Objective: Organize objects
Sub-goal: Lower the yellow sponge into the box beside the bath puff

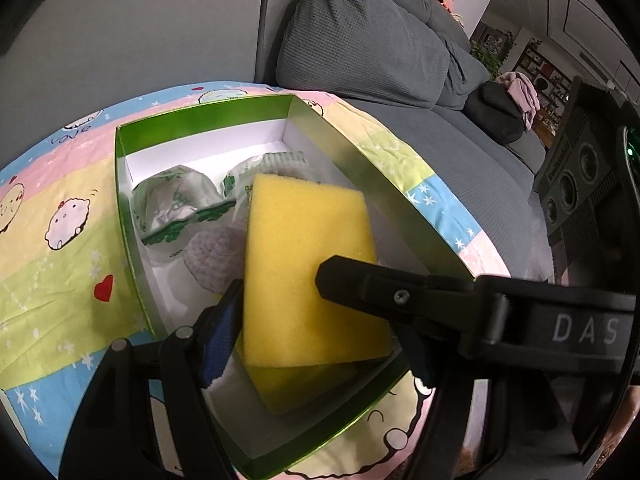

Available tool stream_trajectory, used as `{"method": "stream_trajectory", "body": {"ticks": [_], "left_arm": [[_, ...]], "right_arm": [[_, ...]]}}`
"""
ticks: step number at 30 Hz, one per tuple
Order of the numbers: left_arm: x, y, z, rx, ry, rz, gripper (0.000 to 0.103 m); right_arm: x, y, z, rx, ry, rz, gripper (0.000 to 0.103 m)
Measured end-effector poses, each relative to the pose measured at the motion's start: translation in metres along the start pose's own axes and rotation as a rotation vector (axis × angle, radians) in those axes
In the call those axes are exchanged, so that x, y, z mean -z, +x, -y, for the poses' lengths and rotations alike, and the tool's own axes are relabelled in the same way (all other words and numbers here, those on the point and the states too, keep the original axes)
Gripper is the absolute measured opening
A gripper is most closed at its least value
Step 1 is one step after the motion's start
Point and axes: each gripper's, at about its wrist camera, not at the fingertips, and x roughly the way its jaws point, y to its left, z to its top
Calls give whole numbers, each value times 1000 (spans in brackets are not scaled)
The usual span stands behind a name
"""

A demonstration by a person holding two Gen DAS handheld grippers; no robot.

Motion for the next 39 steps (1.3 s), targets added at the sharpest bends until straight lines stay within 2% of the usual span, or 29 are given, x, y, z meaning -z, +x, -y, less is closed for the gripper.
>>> {"method": "stream_trajectory", "body": {"ticks": [14, 39], "left_arm": [[3, 6, -3, 15, -21, -20, 69], [4, 2, -4, 4, -19, -18, 69]], "right_arm": [[2, 4, -3, 81, -35, 5, 39], [7, 9, -3, 85, -26, 12, 39]]}}
